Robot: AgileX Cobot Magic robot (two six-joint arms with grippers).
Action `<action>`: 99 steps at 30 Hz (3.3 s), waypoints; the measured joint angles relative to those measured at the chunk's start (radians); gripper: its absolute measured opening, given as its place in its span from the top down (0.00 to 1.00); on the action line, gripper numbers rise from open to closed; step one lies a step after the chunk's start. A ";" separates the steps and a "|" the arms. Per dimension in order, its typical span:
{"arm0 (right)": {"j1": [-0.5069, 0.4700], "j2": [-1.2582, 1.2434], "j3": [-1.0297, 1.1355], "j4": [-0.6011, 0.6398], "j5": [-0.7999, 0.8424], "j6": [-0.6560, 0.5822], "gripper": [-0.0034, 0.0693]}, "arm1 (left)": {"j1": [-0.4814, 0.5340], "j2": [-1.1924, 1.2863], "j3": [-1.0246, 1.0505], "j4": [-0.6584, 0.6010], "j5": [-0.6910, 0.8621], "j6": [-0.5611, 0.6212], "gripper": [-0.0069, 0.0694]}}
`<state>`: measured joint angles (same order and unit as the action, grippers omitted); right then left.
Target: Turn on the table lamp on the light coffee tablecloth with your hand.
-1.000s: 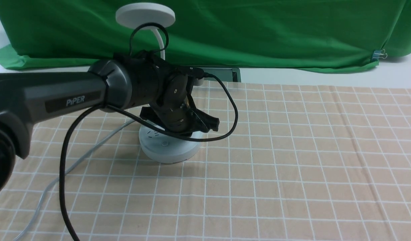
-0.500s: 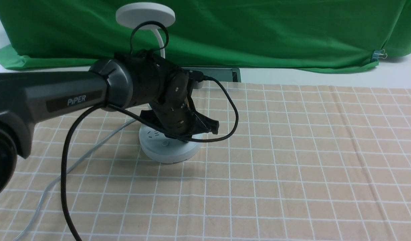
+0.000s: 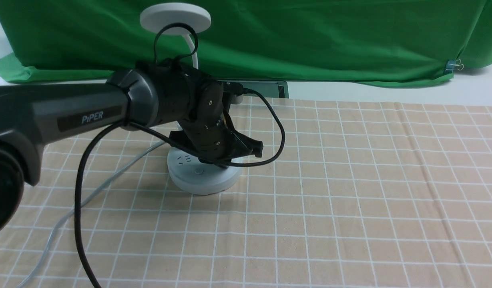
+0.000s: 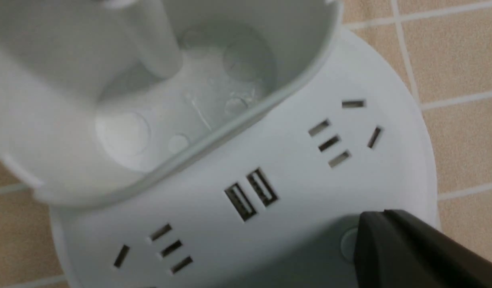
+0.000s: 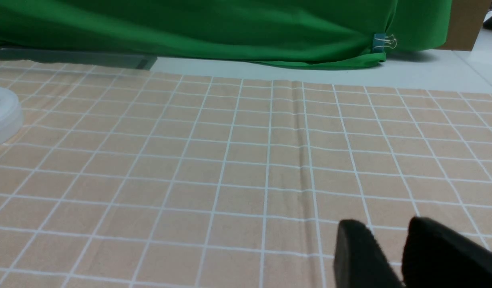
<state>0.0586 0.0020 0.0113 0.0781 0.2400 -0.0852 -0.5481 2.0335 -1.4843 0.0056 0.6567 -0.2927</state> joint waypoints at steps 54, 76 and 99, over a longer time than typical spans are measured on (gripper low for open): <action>0.000 0.000 0.000 0.000 0.000 0.000 0.62 | -0.064 -1.676 1.110 -0.133 -0.302 0.321 0.91; 0.000 0.000 0.000 0.000 0.000 0.000 0.62 | 0.390 -2.032 1.487 0.014 -0.745 0.235 0.91; 0.000 0.000 0.000 0.000 0.000 0.000 0.62 | 0.441 -2.036 1.490 -0.060 -0.426 0.236 0.91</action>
<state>0.0586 0.0020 0.0113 0.0781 0.2398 -0.0852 -0.1073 -0.0025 0.0054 -0.0540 0.2309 -0.0570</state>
